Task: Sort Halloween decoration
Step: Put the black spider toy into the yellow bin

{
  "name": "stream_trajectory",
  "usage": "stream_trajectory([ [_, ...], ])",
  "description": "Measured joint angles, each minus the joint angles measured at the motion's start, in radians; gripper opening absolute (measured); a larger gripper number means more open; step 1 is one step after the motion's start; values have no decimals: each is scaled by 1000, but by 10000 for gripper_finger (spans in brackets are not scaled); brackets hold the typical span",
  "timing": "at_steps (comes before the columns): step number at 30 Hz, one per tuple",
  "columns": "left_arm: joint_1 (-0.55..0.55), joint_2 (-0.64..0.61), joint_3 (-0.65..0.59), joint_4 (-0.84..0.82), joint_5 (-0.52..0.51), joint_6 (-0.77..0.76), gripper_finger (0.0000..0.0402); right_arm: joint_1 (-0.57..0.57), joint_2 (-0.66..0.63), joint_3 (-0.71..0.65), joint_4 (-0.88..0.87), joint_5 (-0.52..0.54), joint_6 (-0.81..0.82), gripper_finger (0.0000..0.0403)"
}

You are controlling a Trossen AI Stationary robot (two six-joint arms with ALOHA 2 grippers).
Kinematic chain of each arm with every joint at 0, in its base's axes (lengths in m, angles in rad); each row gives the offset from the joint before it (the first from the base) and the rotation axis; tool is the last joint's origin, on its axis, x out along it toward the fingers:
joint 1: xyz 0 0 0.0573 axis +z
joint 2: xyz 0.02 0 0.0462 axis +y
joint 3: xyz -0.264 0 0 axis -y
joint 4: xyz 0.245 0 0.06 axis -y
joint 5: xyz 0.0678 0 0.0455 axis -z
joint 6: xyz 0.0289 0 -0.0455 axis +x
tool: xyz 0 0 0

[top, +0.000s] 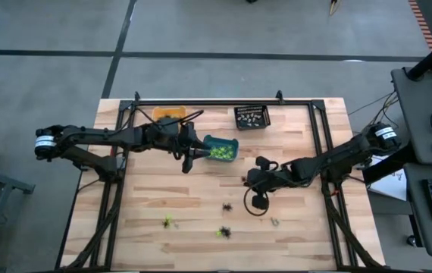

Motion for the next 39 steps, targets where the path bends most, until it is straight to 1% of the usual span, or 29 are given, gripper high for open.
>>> stream_trajectory([
  [4, -14, 0, 0, 4, 0, 0, 94, -12, 1, -121, 240, 2, -114, 8],
  [7, -21, 0, 0, 10, 0, 0, 94, -26, 2, -218, 369, 20, -199, 8],
  [10, -21, 0, 0, 20, 0, 0, 94, -44, 12, -299, 469, 74, -202, 9],
  [13, -21, 0, 0, 35, 0, 0, 94, -67, 22, -343, 547, 81, -212, 9],
  [16, -21, -1, 0, 45, 0, -1, 94, -78, 29, -350, 556, 81, -192, 12],
  [19, -21, -1, 0, 50, 0, -1, 94, -80, 33, -342, 557, 80, -169, 27],
  [22, -21, -1, 0, 57, 0, -1, 94, -80, 34, -340, 557, 80, -162, 60],
  [27, -21, 17, -1, 76, 0, -9, 94, -83, 34, -349, 556, 78, -143, 130],
  [31, -21, 39, -1, 94, 0, -24, 94, -84, 34, -358, 554, 78, -149, 170],
  [34, -21, 54, -1, 102, 0, -31, 94, -86, 34, -363, 554, 78, -150, 184],
  [39, -21, 71, -1, 129, -1, -31, 94, -89, 48, -366, 571, 78, -161, 186],
])
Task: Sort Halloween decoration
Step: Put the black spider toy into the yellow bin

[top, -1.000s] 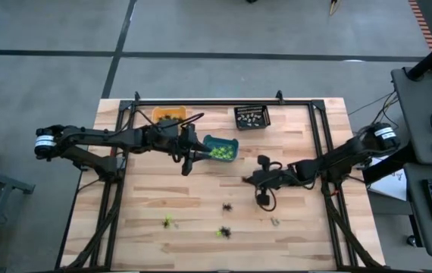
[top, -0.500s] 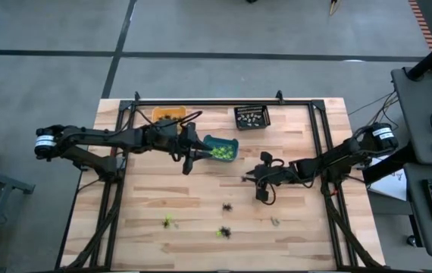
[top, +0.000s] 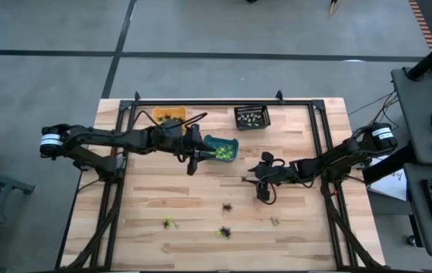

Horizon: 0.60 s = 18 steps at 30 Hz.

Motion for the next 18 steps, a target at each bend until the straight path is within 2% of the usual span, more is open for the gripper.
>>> stream_trajectory([
  [11, 0, 0, 0, 5, 0, -4, 94, -6, 229, 1, 212, 1, -27, 178],
  [14, 0, 0, 0, 4, 0, -4, 94, -10, 269, 2, 233, 1, -15, 160],
  [18, 0, 0, 0, 4, 0, -4, 94, -10, 295, 3, 255, -6, -8, 114],
])
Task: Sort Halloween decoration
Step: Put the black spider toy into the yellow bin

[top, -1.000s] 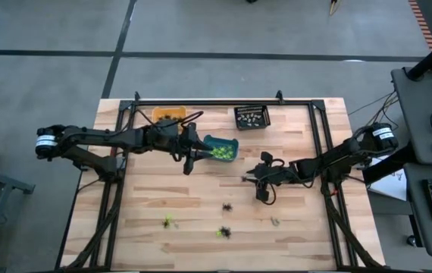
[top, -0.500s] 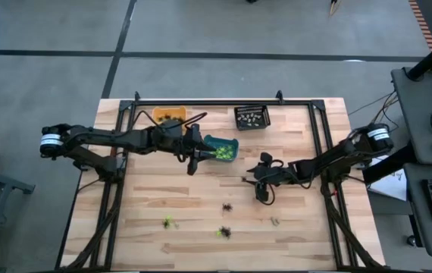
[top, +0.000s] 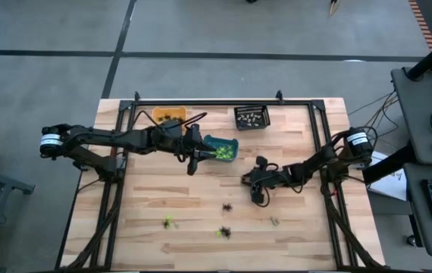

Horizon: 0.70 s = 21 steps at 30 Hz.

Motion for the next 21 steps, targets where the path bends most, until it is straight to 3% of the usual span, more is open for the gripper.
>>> stream_trajectory([
  [8, 0, 0, 0, -1, 0, 0, 94, 0, -16, 0, 4, -9, -45, 15],
  [21, 0, 0, 0, -2, 0, -4, 94, -2, -80, -5, 16, 4, -46, 8],
])
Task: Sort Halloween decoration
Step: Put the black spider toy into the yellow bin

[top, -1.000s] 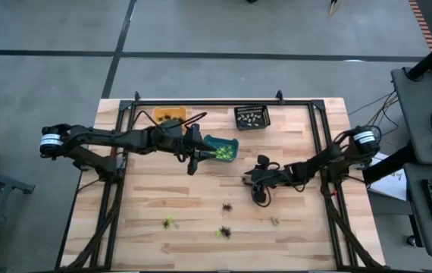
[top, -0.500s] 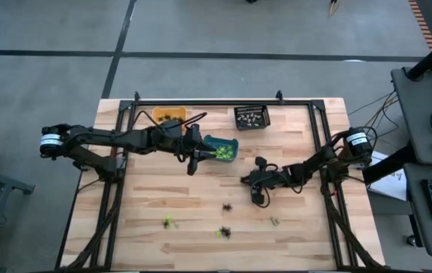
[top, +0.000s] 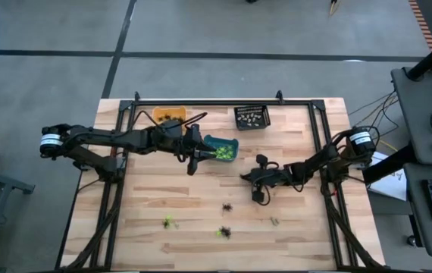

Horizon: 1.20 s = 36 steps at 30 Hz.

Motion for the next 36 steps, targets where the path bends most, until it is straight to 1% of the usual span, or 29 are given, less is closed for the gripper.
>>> stream_trajectory([
  [16, 0, -1, -5, 1, 0, 26, 94, 0, -225, 1, 18, -6, -18, 8],
  [21, -8, -1, -5, 10, 0, 27, 94, -5, -276, 1, 38, -6, -28, 8],
  [25, -17, -21, -6, 8, 0, 34, 94, -32, -281, 11, 97, -6, -36, 8],
  [29, -27, -72, -6, -13, 0, 41, 94, -72, -266, 58, 102, -27, -66, 8],
  [31, -34, -105, -6, -22, 0, 60, 94, -97, -255, 88, 99, -57, -86, 8],
  [33, -40, -147, -15, -22, 0, 76, 94, -119, -237, 127, 104, -64, -110, 8],
  [36, -43, -227, -49, -22, 0, 83, 94, -161, -205, 185, 101, -91, -144, 8],
])
